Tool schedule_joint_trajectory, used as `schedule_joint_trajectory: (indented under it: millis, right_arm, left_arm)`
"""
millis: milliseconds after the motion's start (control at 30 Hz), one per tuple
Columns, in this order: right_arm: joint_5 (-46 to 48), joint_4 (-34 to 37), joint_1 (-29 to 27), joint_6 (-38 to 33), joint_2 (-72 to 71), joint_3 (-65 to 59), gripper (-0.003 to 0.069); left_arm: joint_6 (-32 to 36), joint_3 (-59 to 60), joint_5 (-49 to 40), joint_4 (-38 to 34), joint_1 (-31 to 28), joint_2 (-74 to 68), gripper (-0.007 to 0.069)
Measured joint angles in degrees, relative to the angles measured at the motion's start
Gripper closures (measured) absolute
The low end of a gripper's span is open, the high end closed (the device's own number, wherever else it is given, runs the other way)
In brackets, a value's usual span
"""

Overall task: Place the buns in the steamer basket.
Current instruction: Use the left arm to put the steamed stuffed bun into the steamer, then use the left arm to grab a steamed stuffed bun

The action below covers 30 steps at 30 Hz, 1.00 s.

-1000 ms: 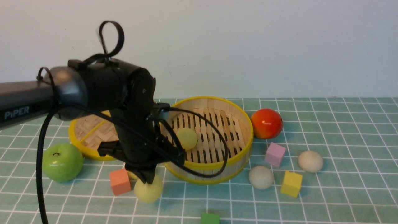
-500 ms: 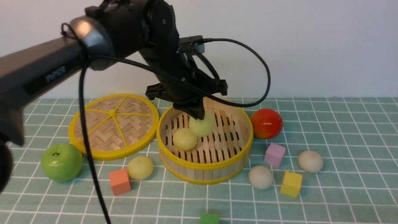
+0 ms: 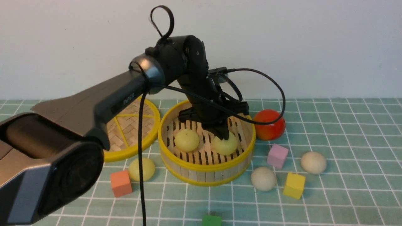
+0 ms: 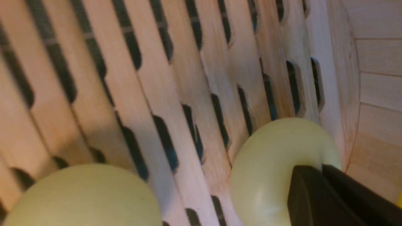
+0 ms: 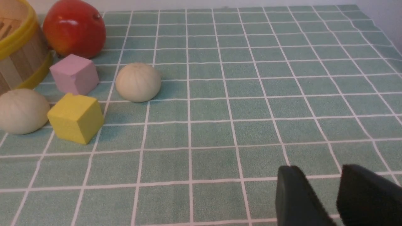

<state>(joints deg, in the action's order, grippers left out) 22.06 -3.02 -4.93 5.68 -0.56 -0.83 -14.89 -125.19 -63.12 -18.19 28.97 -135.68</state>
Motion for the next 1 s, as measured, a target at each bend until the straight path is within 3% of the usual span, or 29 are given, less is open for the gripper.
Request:
schedule_joint_trajectory:
  millis: [567, 767, 833, 1000]
  right_arm:
    - [0.0, 0.0, 0.0, 0.0, 0.0, 0.0, 0.042]
    - [0.0, 0.0, 0.0, 0.0, 0.0, 0.0, 0.042]
    - [0.0, 0.0, 0.0, 0.0, 0.0, 0.0, 0.042]
    - [0.0, 0.0, 0.0, 0.0, 0.0, 0.0, 0.042]
  left_arm:
    - [1.0, -0.4, -0.2, 2.1, 3.3, -0.2, 0.0612]
    - [-1.9, -2.4, -4.1, 7.1, 3.3, -0.2, 0.0492]
    - [-2.3, -4.9, -6.8, 10.0, 3.3, 0.5, 0.0373]
    - [-2.5, -5.5, -7.7, 12.5, 3.1, 7.0, 0.0218]
